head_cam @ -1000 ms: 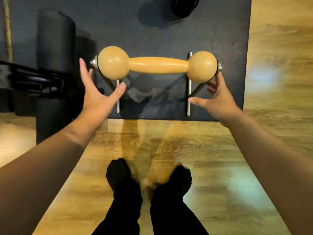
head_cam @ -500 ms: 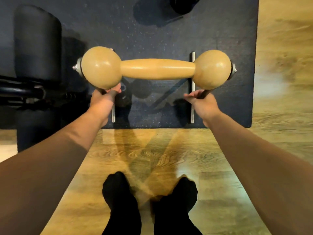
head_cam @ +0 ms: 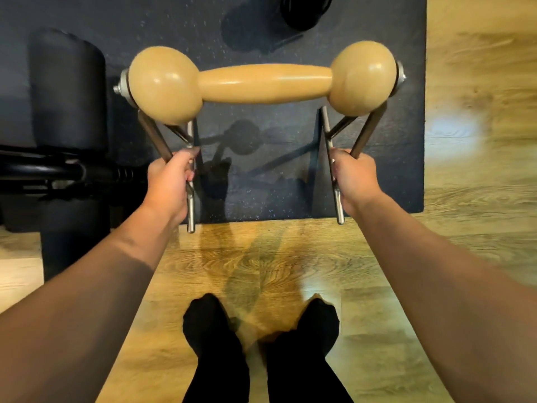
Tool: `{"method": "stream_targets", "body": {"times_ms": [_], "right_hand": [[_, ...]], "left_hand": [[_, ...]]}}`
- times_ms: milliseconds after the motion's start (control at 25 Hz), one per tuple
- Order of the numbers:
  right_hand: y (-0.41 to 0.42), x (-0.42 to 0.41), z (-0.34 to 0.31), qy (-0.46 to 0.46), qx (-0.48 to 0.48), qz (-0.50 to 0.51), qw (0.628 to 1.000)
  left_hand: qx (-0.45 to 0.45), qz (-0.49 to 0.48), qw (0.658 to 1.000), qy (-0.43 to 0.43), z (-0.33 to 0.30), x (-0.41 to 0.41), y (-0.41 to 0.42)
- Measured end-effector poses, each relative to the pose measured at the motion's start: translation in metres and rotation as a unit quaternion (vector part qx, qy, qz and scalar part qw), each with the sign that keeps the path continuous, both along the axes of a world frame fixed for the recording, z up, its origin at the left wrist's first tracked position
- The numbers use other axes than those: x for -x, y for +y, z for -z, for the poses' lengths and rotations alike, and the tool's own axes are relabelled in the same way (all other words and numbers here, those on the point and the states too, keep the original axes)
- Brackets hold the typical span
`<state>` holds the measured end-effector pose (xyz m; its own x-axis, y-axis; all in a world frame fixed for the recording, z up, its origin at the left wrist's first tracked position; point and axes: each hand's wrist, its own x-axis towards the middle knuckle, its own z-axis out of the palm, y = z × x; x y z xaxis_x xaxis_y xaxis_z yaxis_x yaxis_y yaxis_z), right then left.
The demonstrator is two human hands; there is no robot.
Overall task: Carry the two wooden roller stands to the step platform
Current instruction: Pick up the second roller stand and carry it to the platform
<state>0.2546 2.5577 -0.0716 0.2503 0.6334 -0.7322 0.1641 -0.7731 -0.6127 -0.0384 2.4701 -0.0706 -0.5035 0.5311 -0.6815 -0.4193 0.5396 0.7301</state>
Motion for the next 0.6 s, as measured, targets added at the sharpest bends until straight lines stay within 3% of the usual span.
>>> {"method": "stream_targets", "body": {"times_ms": [240,600], "right_hand": [[-0.009,-0.006,-0.085,-0.035,0.007,0.001,0.999],[0.002,-0.001,-0.324,-0.062,-0.061,0.012,0.996]], "left_hand": [[-0.014,0.025,0.998,-0.047,-0.096,-0.006,-0.005],[-0.023,0.035,0.999,-0.013,-0.345,0.002,0.019]]}}
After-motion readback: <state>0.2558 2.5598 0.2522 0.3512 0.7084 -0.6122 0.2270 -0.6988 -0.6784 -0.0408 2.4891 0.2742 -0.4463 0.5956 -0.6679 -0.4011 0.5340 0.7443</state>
